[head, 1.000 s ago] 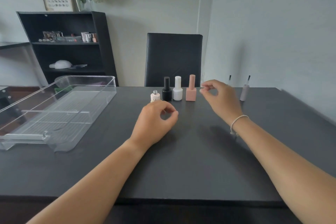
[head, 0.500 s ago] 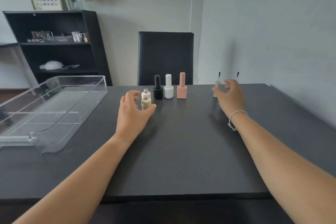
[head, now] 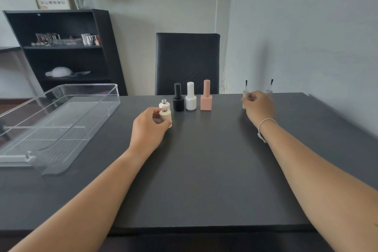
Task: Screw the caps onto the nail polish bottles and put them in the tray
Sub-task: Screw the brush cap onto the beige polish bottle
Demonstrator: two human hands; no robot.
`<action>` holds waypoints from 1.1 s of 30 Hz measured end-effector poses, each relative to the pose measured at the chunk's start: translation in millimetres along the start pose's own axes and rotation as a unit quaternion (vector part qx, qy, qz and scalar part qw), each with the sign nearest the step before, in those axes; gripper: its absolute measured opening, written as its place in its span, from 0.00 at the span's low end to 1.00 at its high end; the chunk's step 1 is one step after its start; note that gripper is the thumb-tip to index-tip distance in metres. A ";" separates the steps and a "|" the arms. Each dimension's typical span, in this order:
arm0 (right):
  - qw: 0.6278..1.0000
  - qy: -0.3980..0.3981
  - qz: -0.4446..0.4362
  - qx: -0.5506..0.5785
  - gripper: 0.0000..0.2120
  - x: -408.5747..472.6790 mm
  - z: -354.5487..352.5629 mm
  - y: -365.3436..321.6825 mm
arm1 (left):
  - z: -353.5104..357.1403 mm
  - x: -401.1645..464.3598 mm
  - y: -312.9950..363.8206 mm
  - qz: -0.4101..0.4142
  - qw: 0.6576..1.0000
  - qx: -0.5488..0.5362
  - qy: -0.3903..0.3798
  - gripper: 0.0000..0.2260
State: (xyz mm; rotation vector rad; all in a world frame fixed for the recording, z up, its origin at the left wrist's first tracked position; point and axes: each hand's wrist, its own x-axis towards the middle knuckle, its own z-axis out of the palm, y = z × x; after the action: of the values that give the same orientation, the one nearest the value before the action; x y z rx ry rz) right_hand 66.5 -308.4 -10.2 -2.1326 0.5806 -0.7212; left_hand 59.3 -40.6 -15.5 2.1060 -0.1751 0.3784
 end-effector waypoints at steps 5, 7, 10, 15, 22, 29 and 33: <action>1.000 -0.014 -0.018 -0.007 0.10 -7.7 -1.0 -4.3 | -1.6 -0.4 -0.5 0.000 1.000 -0.016 0.000 0.12; 0.999 -0.031 -0.036 0.010 0.11 -13.4 -2.8 -6.8 | -0.6 -1.9 1.7 0.008 1.000 -0.026 -0.003 0.11; 0.992 -0.075 -0.084 0.056 0.07 -25.4 -2.7 -17.3 | -1.0 -4.5 4.7 0.023 0.999 -0.039 -0.008 0.10; 0.961 -0.170 -0.168 0.139 0.04 -51.0 -3.5 -43.6 | -4.7 -9.0 7.4 0.059 0.997 -0.055 -0.019 0.11; 0.924 -0.237 -0.212 0.212 0.12 -68.2 -13.5 -55.9 | -5.0 -13.3 8.8 0.124 0.989 -0.059 -0.058 0.11; 0.923 -0.244 -0.243 0.173 0.09 -67.0 -10.0 -53.9 | -2.4 -11.4 5.2 0.152 0.984 -0.044 -0.082 0.12; 0.924 -0.231 -0.253 0.169 0.10 -65.6 -7.8 -53.1 | -1.9 -10.2 3.9 0.157 0.983 -0.043 -0.083 0.13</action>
State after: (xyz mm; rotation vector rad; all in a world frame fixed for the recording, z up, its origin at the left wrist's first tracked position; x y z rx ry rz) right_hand 21.8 -241.6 16.8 -2.0269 -0.3424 -0.5049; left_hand 48.2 -41.3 -14.8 2.0256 -0.6165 0.3742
